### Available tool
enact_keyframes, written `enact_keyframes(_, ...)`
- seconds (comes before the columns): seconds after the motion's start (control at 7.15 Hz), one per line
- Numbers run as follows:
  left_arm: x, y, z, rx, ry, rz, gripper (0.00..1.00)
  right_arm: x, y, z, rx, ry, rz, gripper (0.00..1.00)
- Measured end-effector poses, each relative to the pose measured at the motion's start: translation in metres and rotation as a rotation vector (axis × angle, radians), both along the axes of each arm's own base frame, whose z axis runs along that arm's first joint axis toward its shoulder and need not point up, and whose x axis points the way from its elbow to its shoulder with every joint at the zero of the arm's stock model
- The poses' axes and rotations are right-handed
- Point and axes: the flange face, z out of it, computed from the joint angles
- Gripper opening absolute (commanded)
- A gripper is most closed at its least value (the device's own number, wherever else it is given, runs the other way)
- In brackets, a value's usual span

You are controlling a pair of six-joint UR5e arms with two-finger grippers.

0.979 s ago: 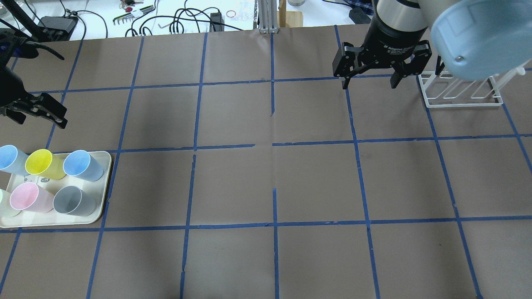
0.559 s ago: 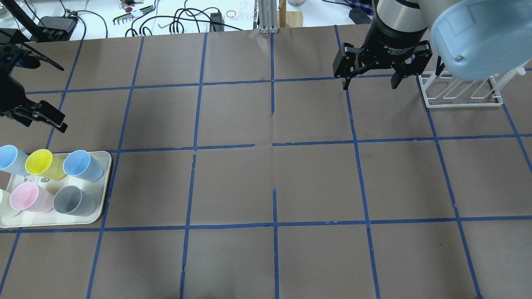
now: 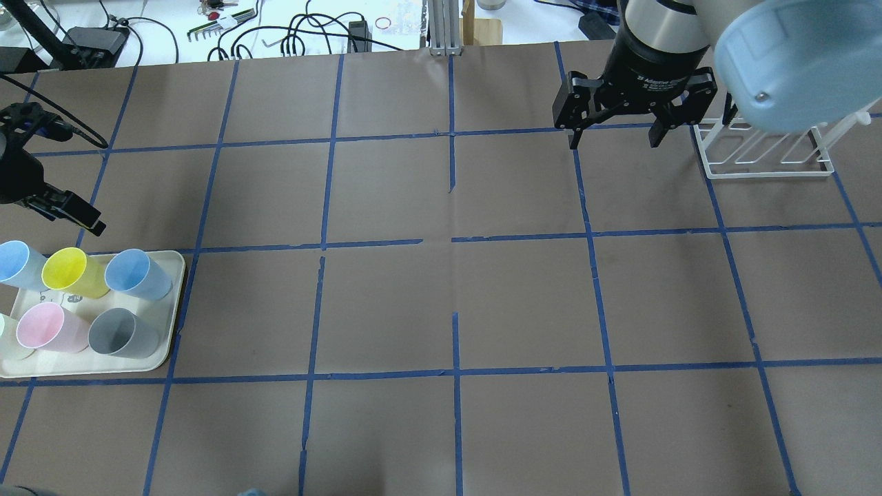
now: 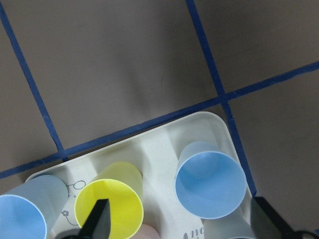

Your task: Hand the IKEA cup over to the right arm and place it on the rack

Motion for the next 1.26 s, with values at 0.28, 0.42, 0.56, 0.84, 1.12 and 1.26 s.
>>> enact_keyframes(0.28,0.007,-0.007,-0.024,0.023,0.015,-0.010,0.73,0.000,0.000,0.000,0.000,0.000,0.000,1.00)
enact_keyframes(0.42,0.008,-0.009,-0.032,0.035,0.022,-0.012,0.73,0.000,0.000,0.000,-0.001,-0.002,0.001,1.00)
enact_keyframes(0.56,0.008,-0.010,-0.040,0.045,0.029,-0.015,0.73,0.000,0.000,0.000,-0.001,-0.001,0.000,1.00)
enact_keyframes(0.84,0.009,-0.012,-0.055,0.069,0.045,-0.021,0.73,-0.001,0.000,0.000,-0.001,0.001,-0.001,1.00)
enact_keyframes(1.12,0.010,-0.013,-0.065,0.084,0.056,-0.025,0.73,0.000,0.000,0.000,-0.001,-0.001,-0.001,1.00)
enact_keyframes(1.26,0.010,-0.014,-0.069,0.090,0.062,-0.026,0.72,0.000,0.000,0.000,-0.001,0.000,-0.001,1.00)
